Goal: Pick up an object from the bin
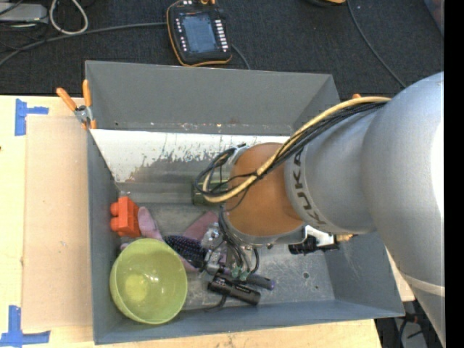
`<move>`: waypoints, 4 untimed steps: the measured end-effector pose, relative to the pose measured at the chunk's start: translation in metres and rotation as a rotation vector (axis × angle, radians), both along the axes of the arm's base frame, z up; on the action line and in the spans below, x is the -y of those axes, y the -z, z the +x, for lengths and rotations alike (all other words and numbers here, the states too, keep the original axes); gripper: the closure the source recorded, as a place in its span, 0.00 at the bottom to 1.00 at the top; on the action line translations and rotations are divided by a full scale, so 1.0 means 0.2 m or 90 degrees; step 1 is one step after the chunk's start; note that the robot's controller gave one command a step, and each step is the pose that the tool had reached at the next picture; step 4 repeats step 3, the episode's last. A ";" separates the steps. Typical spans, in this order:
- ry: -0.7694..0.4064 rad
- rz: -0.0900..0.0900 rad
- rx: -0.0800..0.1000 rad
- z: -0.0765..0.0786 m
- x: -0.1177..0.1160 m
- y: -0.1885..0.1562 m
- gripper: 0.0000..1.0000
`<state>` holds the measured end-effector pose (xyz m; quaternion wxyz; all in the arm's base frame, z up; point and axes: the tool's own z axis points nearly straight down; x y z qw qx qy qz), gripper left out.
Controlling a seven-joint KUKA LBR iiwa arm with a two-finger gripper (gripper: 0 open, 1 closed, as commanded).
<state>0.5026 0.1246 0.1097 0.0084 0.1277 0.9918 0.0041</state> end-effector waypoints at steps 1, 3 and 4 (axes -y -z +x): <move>-0.002 0.000 0.000 0.00 0.00 -0.19 1.00; -0.004 0.000 -0.002 0.00 0.00 -0.48 1.00; -0.004 0.000 -0.002 0.00 0.00 -0.48 1.00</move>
Offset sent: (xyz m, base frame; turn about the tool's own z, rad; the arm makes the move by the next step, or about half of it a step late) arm -0.0002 0.0005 0.0802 -0.0015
